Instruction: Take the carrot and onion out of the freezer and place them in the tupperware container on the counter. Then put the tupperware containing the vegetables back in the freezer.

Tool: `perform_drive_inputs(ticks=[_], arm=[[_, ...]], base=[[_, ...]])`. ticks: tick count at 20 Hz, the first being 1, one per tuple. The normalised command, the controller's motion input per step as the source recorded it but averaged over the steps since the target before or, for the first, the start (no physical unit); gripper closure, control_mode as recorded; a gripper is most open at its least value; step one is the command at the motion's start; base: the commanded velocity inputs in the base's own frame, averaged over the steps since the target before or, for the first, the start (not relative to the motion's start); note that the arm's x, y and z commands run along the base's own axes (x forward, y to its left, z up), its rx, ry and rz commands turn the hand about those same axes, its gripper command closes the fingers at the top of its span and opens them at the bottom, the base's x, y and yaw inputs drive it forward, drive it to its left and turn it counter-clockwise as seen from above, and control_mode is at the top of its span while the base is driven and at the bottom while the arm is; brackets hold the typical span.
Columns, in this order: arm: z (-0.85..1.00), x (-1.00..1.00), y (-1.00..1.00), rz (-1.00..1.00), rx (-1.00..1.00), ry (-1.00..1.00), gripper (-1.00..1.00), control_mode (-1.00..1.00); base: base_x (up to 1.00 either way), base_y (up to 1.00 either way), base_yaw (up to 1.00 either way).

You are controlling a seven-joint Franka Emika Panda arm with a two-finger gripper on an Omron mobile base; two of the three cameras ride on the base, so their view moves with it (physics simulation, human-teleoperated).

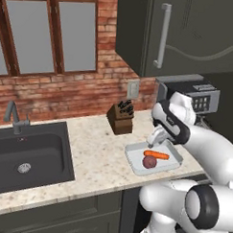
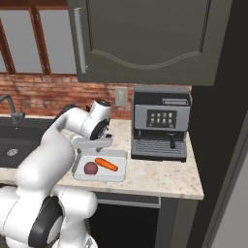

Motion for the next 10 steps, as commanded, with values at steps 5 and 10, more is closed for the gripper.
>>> perform_drive_inputs(ticks=[5, 10], arm=[[0.0, 0.0, 0.43, -0.2, -0.05, 0.0, -1.0, -1.0], [-0.23, 0.01, 0.37, -0.21, -0.16, 0.0, -1.0, -1.0]], base=[[0.0, 0.0, 0.0], [0.0, 0.0, 0.0]])
